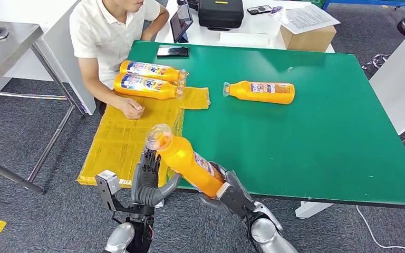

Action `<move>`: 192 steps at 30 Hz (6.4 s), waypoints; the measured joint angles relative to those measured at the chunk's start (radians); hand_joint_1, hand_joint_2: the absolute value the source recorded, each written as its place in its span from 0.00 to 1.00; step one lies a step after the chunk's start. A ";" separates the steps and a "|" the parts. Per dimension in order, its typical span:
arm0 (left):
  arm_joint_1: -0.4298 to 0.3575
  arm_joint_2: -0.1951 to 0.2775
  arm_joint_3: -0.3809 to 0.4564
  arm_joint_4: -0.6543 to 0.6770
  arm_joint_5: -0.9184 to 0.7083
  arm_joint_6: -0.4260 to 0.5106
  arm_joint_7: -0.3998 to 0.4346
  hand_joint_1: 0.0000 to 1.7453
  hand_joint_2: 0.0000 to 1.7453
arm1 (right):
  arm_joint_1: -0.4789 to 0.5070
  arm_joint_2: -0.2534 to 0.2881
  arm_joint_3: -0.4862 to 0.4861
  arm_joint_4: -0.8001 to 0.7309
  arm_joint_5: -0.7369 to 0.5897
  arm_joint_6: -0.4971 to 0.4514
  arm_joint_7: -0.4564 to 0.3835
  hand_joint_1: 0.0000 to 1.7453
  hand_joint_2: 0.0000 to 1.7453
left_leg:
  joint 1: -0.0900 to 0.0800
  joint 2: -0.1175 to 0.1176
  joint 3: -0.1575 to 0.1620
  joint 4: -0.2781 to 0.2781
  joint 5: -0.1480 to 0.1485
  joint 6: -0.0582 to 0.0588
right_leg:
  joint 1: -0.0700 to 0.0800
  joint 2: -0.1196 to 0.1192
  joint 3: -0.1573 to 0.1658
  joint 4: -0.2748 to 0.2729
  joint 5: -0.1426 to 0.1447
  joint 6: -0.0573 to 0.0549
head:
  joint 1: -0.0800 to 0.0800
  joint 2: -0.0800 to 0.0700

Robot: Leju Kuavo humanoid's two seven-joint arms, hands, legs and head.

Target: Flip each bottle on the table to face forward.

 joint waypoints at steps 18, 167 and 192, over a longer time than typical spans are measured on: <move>0.014 0.012 -0.029 -0.001 0.072 -0.229 0.080 0.00 1.00 | 0.002 0.004 0.018 0.031 -0.020 -0.004 -0.035 0.99 1.00 | 0.000 0.000 -0.001 0.000 0.000 0.000 | 0.000 0.000 0.000 0.000 0.000 0.000 | 0.000 0.000; -0.134 0.020 0.082 -0.086 -0.366 -0.177 -0.024 0.00 1.00 | 0.180 0.227 -0.345 -0.372 -0.101 -0.710 -0.178 0.00 1.00 | 0.001 -0.004 -0.002 0.000 0.003 -0.002 | 0.000 -0.004 -0.001 0.000 0.000 0.000 | 0.000 0.000; -0.099 0.014 -0.192 -0.031 -0.309 0.141 -0.022 0.00 1.00 | -0.158 -0.104 -0.417 0.235 1.041 -0.712 0.189 0.00 1.00 | -0.002 -0.006 -0.005 0.001 0.004 0.001 | -0.002 -0.007 -0.002 0.000 0.002 0.002 | 0.000 0.000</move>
